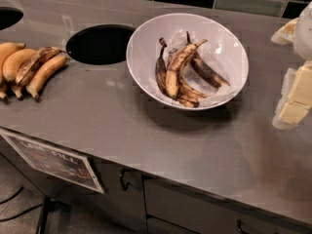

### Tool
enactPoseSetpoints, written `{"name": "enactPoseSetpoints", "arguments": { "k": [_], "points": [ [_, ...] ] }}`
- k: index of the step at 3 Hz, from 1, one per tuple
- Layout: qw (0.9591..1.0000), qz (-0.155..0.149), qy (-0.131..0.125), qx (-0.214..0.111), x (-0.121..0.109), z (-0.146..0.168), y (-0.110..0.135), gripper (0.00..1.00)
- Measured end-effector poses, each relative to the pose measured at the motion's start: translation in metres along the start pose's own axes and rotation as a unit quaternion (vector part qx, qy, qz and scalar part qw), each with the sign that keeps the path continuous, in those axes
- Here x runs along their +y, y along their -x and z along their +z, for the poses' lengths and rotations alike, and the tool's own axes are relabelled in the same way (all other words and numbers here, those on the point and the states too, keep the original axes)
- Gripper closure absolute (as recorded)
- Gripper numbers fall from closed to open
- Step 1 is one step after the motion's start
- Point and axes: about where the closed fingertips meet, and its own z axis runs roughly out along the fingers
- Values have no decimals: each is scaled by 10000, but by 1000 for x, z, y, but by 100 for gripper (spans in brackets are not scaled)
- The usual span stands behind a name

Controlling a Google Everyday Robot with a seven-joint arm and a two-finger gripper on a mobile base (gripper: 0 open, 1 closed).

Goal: Pick banana from white bowl

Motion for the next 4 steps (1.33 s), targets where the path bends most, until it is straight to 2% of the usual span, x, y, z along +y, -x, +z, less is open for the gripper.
{"name": "enactPoseSetpoints", "arguments": {
  "k": [2,4],
  "points": [
    [10000,-61,-22,-21,-1,1,4,0],
    [9967,-708,62,-403,-29,28,59,0]
  ]
}}
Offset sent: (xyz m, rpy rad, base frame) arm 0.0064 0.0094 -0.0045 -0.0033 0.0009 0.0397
